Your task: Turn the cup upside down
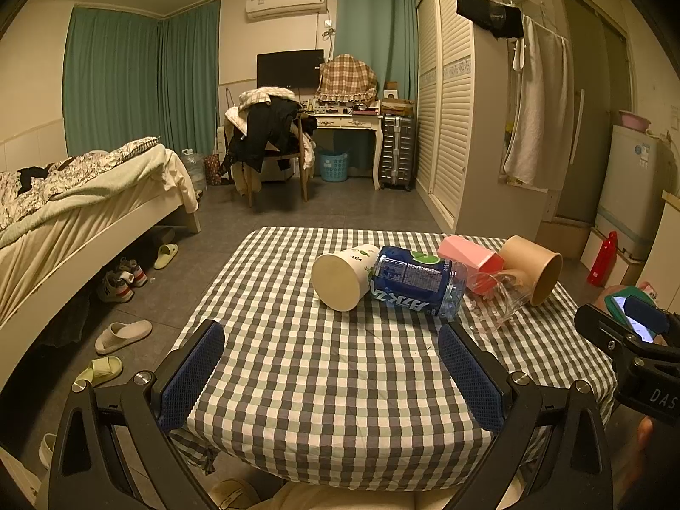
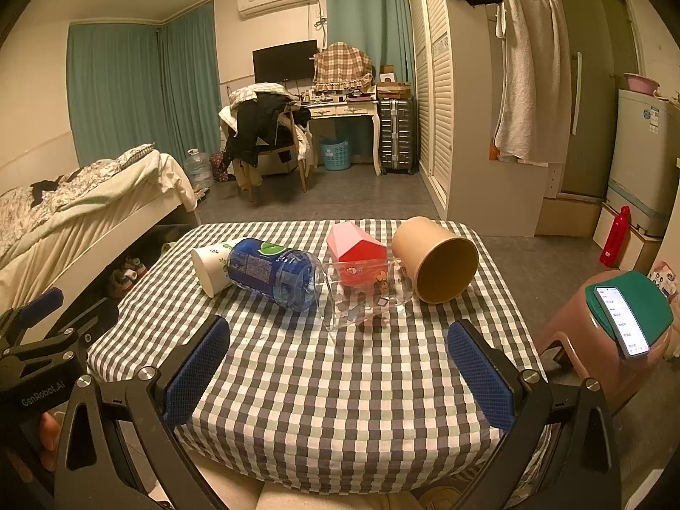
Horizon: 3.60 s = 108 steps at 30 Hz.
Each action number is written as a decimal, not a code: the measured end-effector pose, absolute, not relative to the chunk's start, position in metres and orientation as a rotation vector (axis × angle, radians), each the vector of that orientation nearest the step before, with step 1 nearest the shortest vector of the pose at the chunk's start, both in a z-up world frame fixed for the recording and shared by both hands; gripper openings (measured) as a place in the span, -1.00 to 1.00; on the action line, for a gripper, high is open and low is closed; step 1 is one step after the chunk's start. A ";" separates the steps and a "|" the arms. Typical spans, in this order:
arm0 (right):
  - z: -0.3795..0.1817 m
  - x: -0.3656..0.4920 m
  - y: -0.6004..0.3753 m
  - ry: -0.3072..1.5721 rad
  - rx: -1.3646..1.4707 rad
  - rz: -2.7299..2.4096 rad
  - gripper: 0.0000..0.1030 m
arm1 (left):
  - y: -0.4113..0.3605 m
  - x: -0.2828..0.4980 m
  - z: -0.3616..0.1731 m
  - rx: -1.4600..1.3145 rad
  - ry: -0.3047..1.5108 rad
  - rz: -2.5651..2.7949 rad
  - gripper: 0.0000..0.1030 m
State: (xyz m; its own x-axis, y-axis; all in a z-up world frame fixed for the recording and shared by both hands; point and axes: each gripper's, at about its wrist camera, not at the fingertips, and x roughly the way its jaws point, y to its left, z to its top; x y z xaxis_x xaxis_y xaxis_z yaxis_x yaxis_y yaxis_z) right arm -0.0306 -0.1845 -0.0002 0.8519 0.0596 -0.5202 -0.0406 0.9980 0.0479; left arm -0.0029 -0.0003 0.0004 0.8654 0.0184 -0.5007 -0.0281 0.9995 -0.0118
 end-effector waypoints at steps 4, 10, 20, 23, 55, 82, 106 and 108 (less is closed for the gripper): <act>0.000 -0.030 -0.184 0.549 0.036 0.053 0.99 | 0.000 -0.004 0.001 -0.019 0.525 0.023 1.00; 0.000 -0.030 -0.184 0.549 0.036 0.053 0.99 | 0.000 -0.004 0.001 -0.019 0.526 0.024 1.00; -0.001 -0.029 -0.183 0.553 0.037 0.053 0.99 | -0.001 -0.004 0.002 -0.018 0.528 0.023 1.00; -0.003 -0.030 -0.183 0.553 0.037 0.052 0.99 | -0.001 -0.005 0.002 -0.018 0.530 0.023 1.00; -0.008 0.179 -0.188 0.814 -0.049 0.073 0.95 | 0.050 0.150 -0.022 -0.034 0.678 0.087 1.00; -0.088 0.302 -0.178 1.208 -0.069 0.150 0.16 | 0.063 0.176 -0.039 -0.073 0.709 0.057 1.00; 0.031 0.149 -0.121 1.008 -0.083 0.123 0.14 | 0.085 0.099 -0.002 -0.112 0.620 0.044 1.00; 0.017 0.134 -0.100 1.038 -0.074 0.151 0.14 | 0.094 0.090 -0.003 -0.113 0.619 0.054 1.00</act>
